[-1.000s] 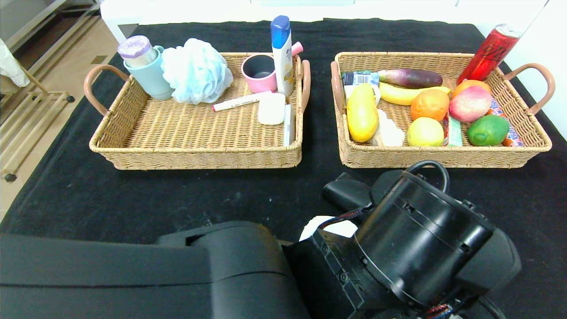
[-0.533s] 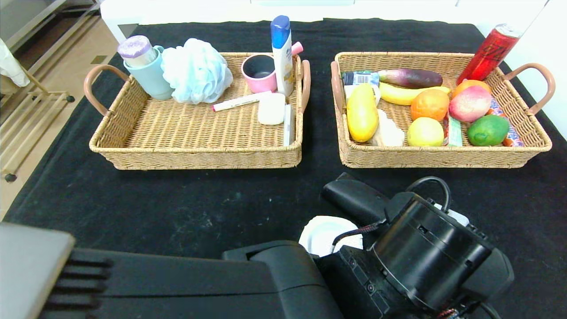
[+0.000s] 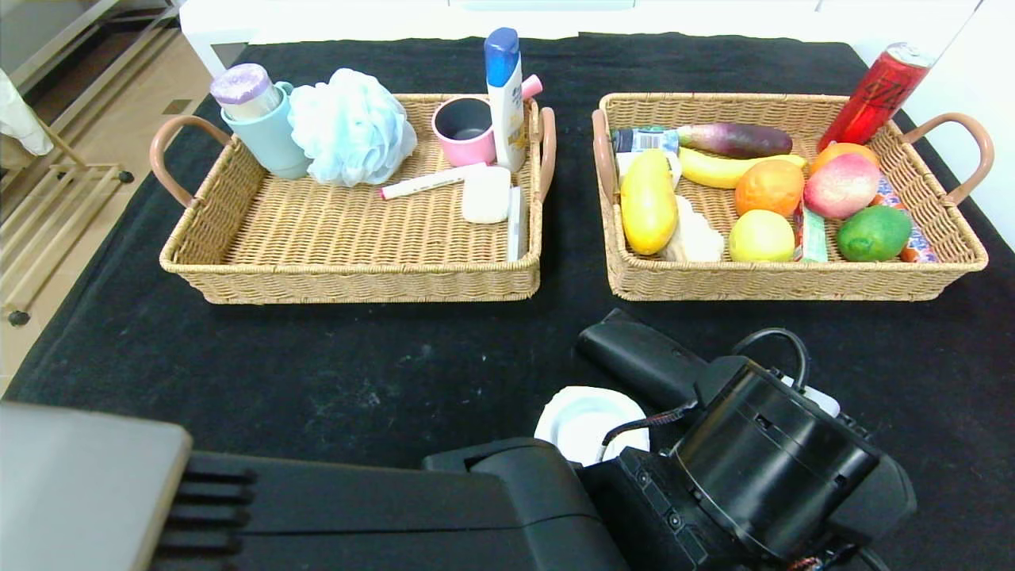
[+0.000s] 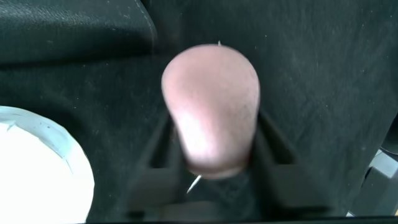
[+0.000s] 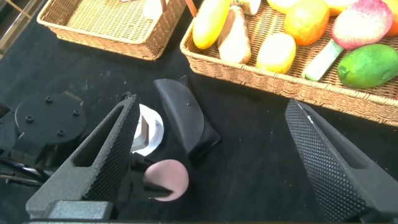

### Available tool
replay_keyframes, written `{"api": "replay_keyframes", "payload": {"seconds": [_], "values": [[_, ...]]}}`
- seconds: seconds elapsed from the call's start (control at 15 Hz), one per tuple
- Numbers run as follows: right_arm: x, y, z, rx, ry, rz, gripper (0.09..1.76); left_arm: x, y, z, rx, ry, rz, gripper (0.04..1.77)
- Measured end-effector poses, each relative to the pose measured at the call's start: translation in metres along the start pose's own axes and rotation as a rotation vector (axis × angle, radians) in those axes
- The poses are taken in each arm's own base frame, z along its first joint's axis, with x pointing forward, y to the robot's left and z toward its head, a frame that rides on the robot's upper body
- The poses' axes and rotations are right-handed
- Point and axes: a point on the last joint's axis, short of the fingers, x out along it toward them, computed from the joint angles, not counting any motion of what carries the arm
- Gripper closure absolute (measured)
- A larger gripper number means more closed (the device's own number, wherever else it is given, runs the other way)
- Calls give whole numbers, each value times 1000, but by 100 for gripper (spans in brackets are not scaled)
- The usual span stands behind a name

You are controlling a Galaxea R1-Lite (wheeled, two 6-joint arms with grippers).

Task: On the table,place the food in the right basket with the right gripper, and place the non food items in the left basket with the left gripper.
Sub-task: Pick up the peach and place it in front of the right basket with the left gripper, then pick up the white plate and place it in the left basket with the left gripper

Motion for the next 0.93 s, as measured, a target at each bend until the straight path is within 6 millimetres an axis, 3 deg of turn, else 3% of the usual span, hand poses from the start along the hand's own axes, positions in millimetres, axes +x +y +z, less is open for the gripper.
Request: {"api": "replay_keyframes", "payload": {"seconds": [0.2,0.4,0.73,0.93], "values": [[0,0,0,0,0,1,14,0,0,0,1,1,2,75],[0,0,0,0,-2,1,14,-1,0,-1,3,2,4,54],[-3,1,2,-2,-14,0,14,-4,0,1,3,-8,20,34],[-6,1,6,12,-31,-3,14,-19,0,7,-3,-36,-2,26]]}}
